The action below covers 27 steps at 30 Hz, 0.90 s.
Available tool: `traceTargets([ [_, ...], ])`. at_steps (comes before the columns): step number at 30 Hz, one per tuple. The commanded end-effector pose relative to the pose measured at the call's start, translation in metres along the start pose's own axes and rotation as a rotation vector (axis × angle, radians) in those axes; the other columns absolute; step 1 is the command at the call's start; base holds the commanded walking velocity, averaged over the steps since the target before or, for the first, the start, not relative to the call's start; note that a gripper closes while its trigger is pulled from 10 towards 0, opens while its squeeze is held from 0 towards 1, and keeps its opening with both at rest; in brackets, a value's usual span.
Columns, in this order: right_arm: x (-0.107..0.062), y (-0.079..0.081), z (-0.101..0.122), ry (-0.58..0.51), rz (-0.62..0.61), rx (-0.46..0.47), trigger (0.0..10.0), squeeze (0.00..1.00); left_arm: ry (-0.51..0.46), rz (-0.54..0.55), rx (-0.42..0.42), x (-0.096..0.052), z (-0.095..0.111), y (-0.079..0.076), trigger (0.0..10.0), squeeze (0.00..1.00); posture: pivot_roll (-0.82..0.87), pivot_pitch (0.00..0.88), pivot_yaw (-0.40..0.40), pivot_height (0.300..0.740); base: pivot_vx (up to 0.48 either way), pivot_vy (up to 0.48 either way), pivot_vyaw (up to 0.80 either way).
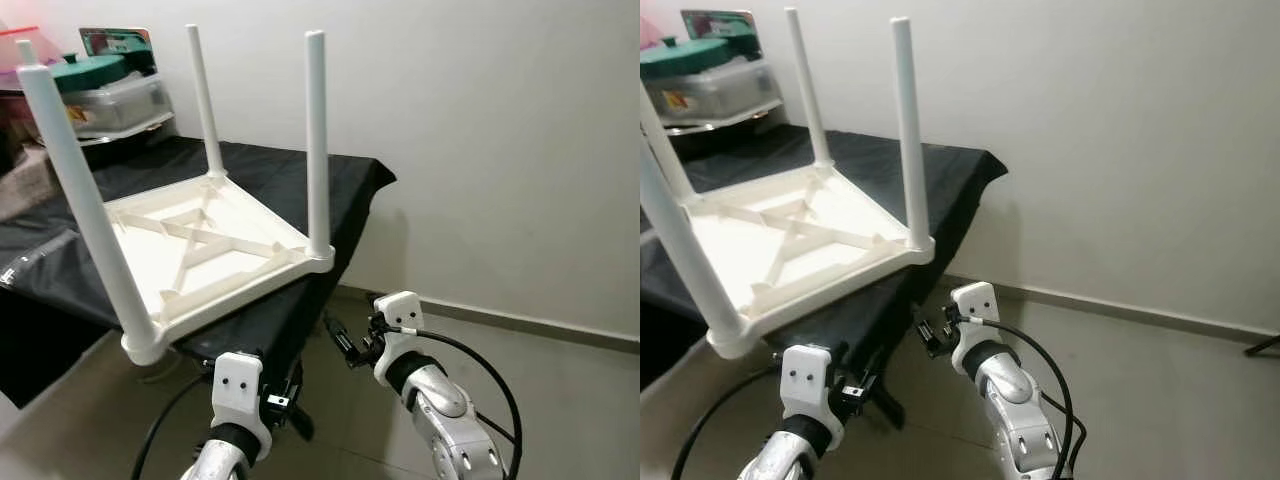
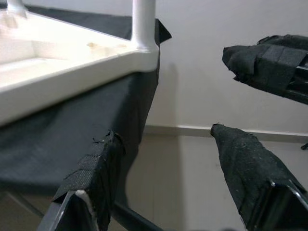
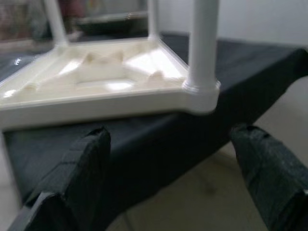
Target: Building children table
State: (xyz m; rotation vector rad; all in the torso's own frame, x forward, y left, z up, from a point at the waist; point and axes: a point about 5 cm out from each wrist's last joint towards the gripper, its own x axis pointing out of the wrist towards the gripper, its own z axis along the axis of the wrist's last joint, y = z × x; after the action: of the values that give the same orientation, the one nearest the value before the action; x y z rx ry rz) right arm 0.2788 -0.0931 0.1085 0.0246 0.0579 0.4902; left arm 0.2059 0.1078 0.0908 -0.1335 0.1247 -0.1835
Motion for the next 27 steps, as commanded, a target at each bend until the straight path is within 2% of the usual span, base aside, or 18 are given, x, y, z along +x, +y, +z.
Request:
traceTargets([
  [1,0.0007,0.0013,0.0029,-0.009,0.014,-0.004,10.0,0.00,-0.004,0.000,0.001,0.0015,0.0007,-0.0010,10.0,0.00,-0.07,0.000,0.002,0.740,0.000,-0.480,0.00],
  [4,0.0002,0.0043,0.0047,-0.020,0.036,-0.016,10.0,0.00,-0.006,-0.003,-0.001,0.0018,0.0011,-0.0013,10.0,0.00,-0.07,0.000,0.001,0.740,0.000,-0.471,0.00],
  [9,0.0000,0.0063,0.0062,-0.032,0.050,-0.024,10.0,0.00,-0.006,-0.004,-0.003,0.0020,0.0013,-0.0013,10.0,0.00,-0.07,0.000,0.001,0.740,0.000,-0.454,0.48],
  [12,0.0012,0.0095,0.0051,-0.025,0.067,-0.022,10.0,0.00,0.005,0.000,-0.025,0.0025,-0.0001,0.0011,10.0,0.00,-0.06,0.000,0.004,0.740,0.000,0.000,0.80],
  [27,0.0017,0.0112,0.0054,-0.023,0.078,-0.017,10.0,0.00,0.008,0.003,-0.026,0.0026,0.0004,0.0022,10.0,0.00,-0.04,0.000,0.009,0.740,0.000,0.000,0.80],
])
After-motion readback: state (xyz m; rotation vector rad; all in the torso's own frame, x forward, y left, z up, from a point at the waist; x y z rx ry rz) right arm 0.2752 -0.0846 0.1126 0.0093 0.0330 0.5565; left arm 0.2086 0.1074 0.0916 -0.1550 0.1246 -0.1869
